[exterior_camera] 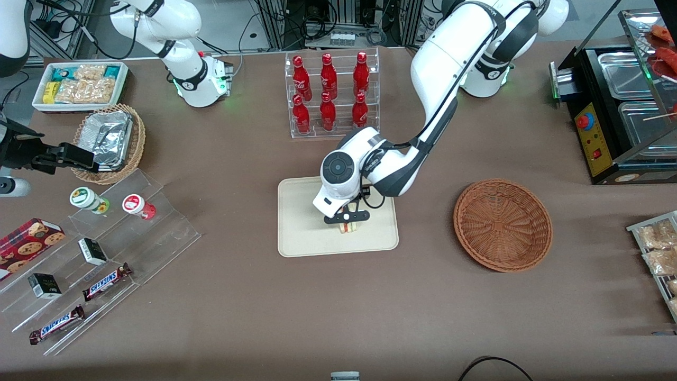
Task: Place sandwich from basket to tray
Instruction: 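Lower the sandwich onto the tray and open the left gripper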
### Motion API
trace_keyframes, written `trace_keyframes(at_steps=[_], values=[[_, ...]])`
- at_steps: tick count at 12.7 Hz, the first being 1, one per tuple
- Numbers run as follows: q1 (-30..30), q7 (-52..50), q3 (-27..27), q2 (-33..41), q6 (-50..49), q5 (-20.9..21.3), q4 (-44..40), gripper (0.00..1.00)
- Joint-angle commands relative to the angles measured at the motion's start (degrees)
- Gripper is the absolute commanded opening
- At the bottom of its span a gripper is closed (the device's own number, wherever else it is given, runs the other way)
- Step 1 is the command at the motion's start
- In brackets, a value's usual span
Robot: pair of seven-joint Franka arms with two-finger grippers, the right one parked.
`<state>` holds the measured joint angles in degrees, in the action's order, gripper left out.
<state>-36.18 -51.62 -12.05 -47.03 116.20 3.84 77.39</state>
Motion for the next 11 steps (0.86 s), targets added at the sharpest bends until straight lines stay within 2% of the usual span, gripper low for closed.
trace_keyframes(at_steps=[1, 5, 9, 11], values=[[-0.9, -1.5, 0.6, 0.3, -1.0, 1.2, -2.0, 1.0], [0.1, -1.3, 0.7, 1.9, -8.9, 1.1, -7.8, 1.0], [5.0, 0.3, 0.2, 5.6, -12.6, -0.3, -10.0, 1.0], [6.1, 6.5, 0.5, 8.3, -14.4, 0.0, -9.9, 1.0]])
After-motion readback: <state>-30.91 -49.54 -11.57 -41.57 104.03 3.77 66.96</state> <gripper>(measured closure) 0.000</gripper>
